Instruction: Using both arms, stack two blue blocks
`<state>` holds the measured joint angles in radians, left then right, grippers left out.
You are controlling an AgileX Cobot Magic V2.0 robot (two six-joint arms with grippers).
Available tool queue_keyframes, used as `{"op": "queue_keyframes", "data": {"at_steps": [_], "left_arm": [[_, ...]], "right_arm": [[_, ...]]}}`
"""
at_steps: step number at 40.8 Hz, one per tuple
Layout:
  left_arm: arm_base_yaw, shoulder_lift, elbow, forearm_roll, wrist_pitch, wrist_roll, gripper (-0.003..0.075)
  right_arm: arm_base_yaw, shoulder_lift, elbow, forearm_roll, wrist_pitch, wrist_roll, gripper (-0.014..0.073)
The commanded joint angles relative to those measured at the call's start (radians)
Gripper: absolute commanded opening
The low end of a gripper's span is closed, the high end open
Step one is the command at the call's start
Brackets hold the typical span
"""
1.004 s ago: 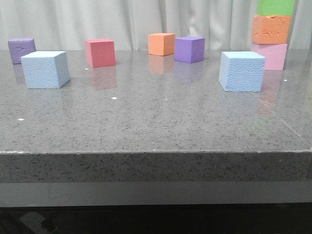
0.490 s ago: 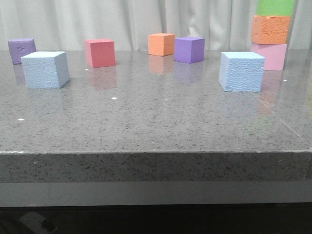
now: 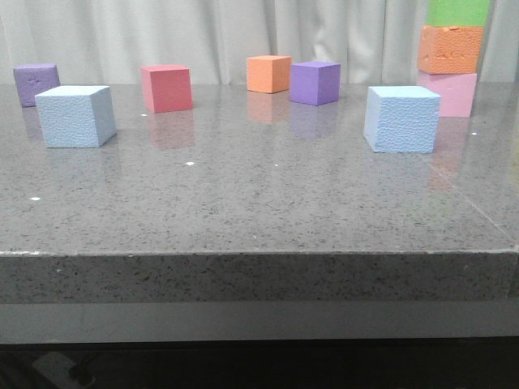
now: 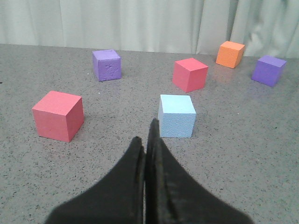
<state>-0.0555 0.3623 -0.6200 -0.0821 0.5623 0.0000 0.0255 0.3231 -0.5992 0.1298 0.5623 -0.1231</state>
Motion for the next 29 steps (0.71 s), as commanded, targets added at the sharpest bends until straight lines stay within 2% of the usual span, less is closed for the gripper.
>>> {"op": "queue_keyframes", "data": {"at_steps": [1, 4, 7, 9, 11, 16, 19, 29], "left_arm": [[-0.009, 0.014, -0.026, -0.010, -0.081, 0.000, -0.0020], [-0.009, 0.014, -0.026, -0.010, -0.082, 0.000, -0.0018], [-0.009, 0.014, -0.026, 0.004, -0.083, 0.000, 0.0019], [-0.009, 0.014, -0.026, 0.027, -0.083, 0.000, 0.0089], [-0.009, 0.014, -0.026, 0.065, -0.083, 0.000, 0.0222], [-0.009, 0.014, -0.026, 0.094, -0.083, 0.000, 0.0477], [-0.009, 0.014, -0.026, 0.082, -0.083, 0.000, 0.0519], [-0.009, 0.014, -0.026, 0.082, -0.082, 0.000, 0.0511]], "right_arm": [[-0.006, 0.016, -0.031, -0.001, -0.080, -0.005, -0.0117], [-0.006, 0.016, -0.031, -0.001, -0.083, -0.005, -0.0103], [-0.006, 0.016, -0.031, -0.001, -0.084, -0.005, 0.0002], [-0.006, 0.016, -0.031, -0.002, -0.084, -0.005, 0.0099], [-0.006, 0.016, -0.031, -0.010, -0.084, -0.005, 0.0197], [-0.006, 0.016, -0.031, -0.013, -0.084, -0.005, 0.0407], [-0.006, 0.016, -0.031, -0.013, -0.084, -0.005, 0.0442], [-0.006, 0.016, -0.031, -0.013, -0.084, -0.005, 0.0438]]}}
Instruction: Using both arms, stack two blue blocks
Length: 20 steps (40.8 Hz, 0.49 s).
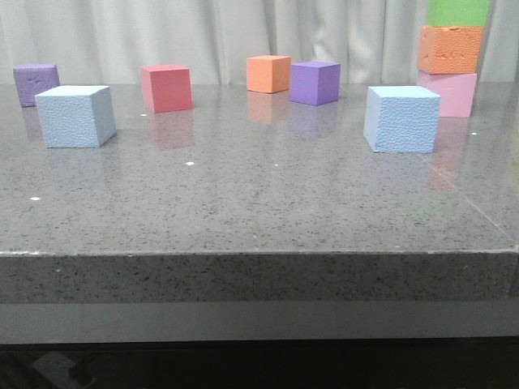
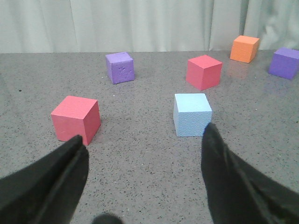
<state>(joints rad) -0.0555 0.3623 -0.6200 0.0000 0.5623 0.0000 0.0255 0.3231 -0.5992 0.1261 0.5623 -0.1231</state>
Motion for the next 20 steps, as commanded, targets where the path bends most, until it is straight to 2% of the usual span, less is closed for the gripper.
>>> {"op": "queue_keyframes", "data": {"at_steps": [1, 13, 20], "left_arm": [[-0.009, 0.014, -0.026, 0.000, -0.082, 0.000, 0.0511], [-0.009, 0.014, -0.026, 0.000, -0.080, 0.000, 0.0511], [-0.009, 0.014, -0.026, 0.000, -0.080, 0.000, 0.0511]], "right_arm": [[-0.006, 0.016, -0.031, -0.010, -0.084, -0.005, 0.0438], [-0.006, 0.019, -0.036, 0.061, -0.094, -0.005, 0.0443], [-0.005, 0.108, -0.133, 0.095, 0.004, -0.013, 0.0584]]}}
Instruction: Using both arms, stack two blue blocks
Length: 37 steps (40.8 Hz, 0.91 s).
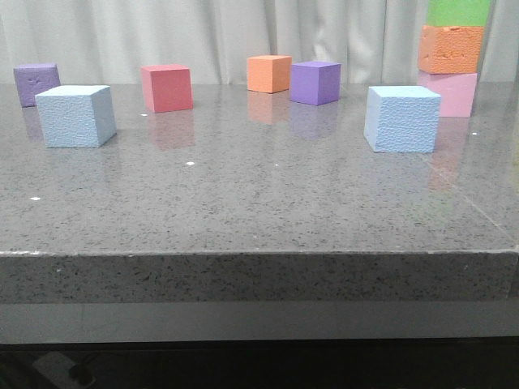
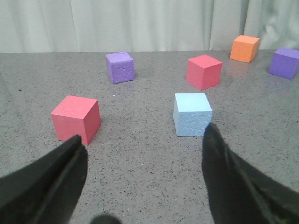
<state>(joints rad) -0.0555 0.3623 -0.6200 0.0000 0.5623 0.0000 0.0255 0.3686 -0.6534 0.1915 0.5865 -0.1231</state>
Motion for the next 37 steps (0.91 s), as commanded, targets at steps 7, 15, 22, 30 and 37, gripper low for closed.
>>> {"op": "queue_keyframes", "data": {"at_steps": [7, 15, 22, 30, 37], "left_arm": [[-0.009, 0.014, -0.026, 0.000, -0.080, 0.000, 0.0511], [-0.009, 0.014, -0.026, 0.000, -0.080, 0.000, 0.0511], [-0.009, 0.014, -0.026, 0.000, -0.080, 0.000, 0.0511], [-0.009, 0.014, -0.026, 0.000, -0.080, 0.000, 0.0511], [-0.009, 0.014, -0.026, 0.000, -0.080, 0.000, 0.0511]], "right_arm": [[-0.004, 0.262, -0.241, 0.126, 0.182, -0.098, 0.0593], [-0.004, 0.553, -0.427, 0.269, 0.357, -0.218, 0.0593], [0.049, 0.768, -0.573, 0.276, 0.397, -0.219, 0.0593], [0.204, 0.999, -0.772, 0.065, 0.407, 0.016, 0.0593], [0.322, 1.165, -0.950, -0.255, 0.475, 0.335, 0.0593]]}}
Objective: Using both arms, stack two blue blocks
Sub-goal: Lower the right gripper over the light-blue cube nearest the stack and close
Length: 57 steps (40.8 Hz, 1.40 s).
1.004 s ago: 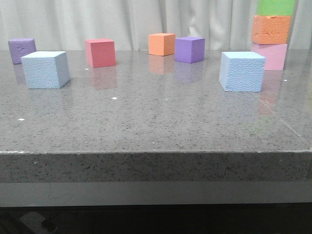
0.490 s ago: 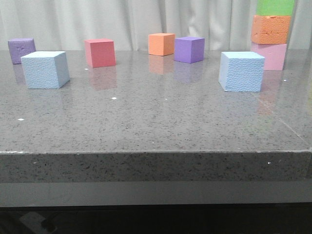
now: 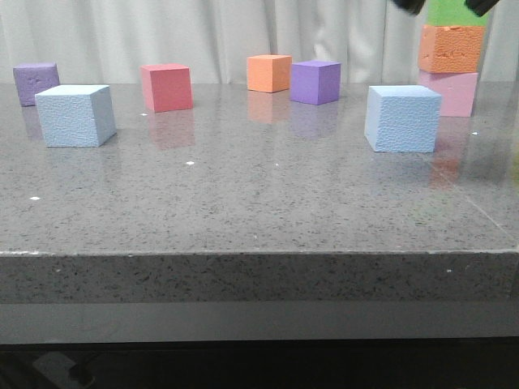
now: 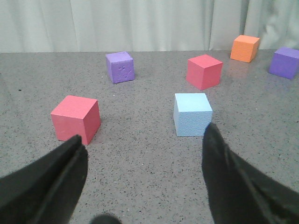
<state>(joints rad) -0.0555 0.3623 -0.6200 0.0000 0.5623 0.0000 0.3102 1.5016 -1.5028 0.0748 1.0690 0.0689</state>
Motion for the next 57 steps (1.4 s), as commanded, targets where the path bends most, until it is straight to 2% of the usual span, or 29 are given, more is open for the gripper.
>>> {"op": "queue_keyframes", "data": {"at_steps": [1, 6, 13, 28, 42, 45, 51, 57], "left_arm": [[-0.009, 0.014, -0.026, 0.000, -0.080, 0.000, 0.0511], [-0.009, 0.014, -0.026, 0.000, -0.080, 0.000, 0.0511], [-0.009, 0.014, -0.026, 0.000, -0.078, 0.000, 0.0511], [-0.009, 0.014, -0.026, 0.000, -0.078, 0.000, 0.0511], [-0.009, 0.014, -0.026, 0.000, -0.078, 0.000, 0.0511], [-0.009, 0.014, -0.026, 0.000, -0.078, 0.000, 0.0511], [-0.009, 0.014, -0.026, 0.000, -0.078, 0.000, 0.0511], [-0.009, 0.014, -0.026, 0.000, -0.078, 0.000, 0.0511]], "right_arm": [[0.042, 0.056, -0.127, -0.166, -0.005, 0.178, 0.0593], [0.034, 0.150, -0.221, -0.190, -0.006, 0.252, 0.0593], [0.015, 0.249, -0.299, -0.186, -0.003, 0.266, 0.0593], [-0.046, 0.369, -0.307, -0.182, -0.015, 0.266, 0.0593], [-0.047, 0.430, -0.307, -0.127, -0.024, 0.265, 0.0589], [-0.047, 0.430, -0.307, -0.127, -0.024, 0.265, 0.0526], [-0.047, 0.430, -0.307, -0.127, -0.010, 0.265, 0.0303], [-0.049, 0.430, -0.307, -0.142, 0.008, 0.264, 0.0223]]}}
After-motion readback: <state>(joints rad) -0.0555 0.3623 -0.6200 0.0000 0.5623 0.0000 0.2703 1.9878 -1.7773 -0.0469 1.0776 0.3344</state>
